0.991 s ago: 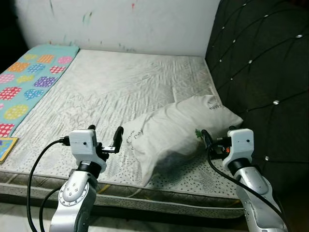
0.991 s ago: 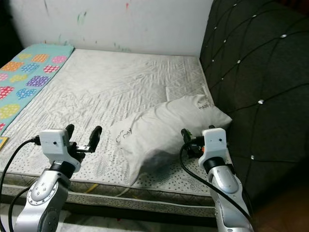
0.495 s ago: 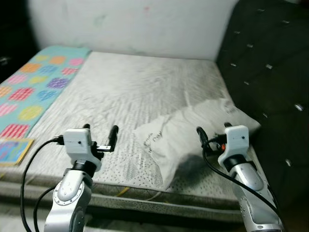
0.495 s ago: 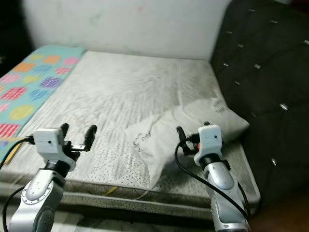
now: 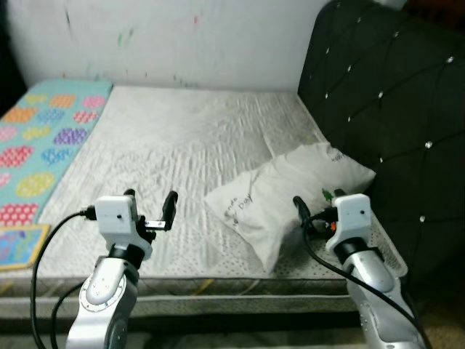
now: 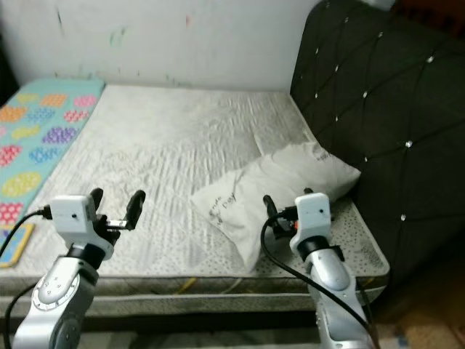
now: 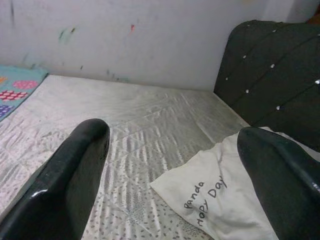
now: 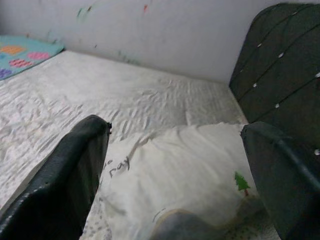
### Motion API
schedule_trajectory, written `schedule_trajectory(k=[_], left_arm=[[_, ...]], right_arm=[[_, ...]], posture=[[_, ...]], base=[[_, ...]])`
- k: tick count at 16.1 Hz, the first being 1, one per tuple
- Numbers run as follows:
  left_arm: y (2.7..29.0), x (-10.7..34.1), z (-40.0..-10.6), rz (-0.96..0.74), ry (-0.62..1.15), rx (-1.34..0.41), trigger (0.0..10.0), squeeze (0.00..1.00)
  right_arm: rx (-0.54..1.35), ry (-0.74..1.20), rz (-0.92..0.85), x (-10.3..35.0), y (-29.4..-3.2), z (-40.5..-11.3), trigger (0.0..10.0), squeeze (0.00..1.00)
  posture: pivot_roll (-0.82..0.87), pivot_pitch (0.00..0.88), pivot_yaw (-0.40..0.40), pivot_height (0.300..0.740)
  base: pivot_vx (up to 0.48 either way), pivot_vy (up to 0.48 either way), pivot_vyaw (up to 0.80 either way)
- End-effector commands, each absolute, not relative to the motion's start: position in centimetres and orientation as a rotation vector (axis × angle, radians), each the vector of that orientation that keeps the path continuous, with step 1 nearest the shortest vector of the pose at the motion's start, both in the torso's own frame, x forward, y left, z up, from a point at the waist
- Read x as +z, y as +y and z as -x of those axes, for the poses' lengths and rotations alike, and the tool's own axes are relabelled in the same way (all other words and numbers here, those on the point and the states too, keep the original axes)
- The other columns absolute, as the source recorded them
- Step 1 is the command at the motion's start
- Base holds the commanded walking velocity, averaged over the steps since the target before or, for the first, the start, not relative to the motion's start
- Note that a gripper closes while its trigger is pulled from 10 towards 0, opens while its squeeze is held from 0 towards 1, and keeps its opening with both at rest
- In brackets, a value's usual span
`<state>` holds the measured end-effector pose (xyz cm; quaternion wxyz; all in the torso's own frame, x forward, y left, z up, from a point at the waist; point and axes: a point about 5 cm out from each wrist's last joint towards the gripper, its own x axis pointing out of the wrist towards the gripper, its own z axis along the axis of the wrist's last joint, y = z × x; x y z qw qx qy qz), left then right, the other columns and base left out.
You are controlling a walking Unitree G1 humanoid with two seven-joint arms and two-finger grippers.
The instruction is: Clean up the room
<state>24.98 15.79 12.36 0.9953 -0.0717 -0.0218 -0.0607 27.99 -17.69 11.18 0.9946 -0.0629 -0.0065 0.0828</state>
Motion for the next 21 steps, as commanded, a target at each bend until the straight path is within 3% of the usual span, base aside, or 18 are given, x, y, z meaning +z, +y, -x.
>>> schedule_trajectory(k=[1,6,21], left_arm=[[15.0,12.69,-25.1,0.143,-0.058,-0.155,10.0,0.0],[14.68,13.07,-24.82,0.161,-0.087,-0.201,10.0,0.0],[14.46,13.03,-24.93,0.161,-0.084,-0.218,10.0,0.0]], right_arm=[[0.15,-0.002,0.139,11.04,-18.37,-27.91,10.0,0.0],[0.157,-0.006,0.148,11.07,-18.26,-27.94,10.0,0.0],[0.166,-0.017,0.155,11.15,-18.15,-27.94,10.0,0.0]], posture=[[-0.07,0.003,-0.022,0.74],[-0.07,0.003,-0.023,0.74],[-0.07,0.006,-0.02,0.74]], base=[[0.0,0.0,0.0],[0.0,0.0,0.0],[0.323,0.0,0.0]])
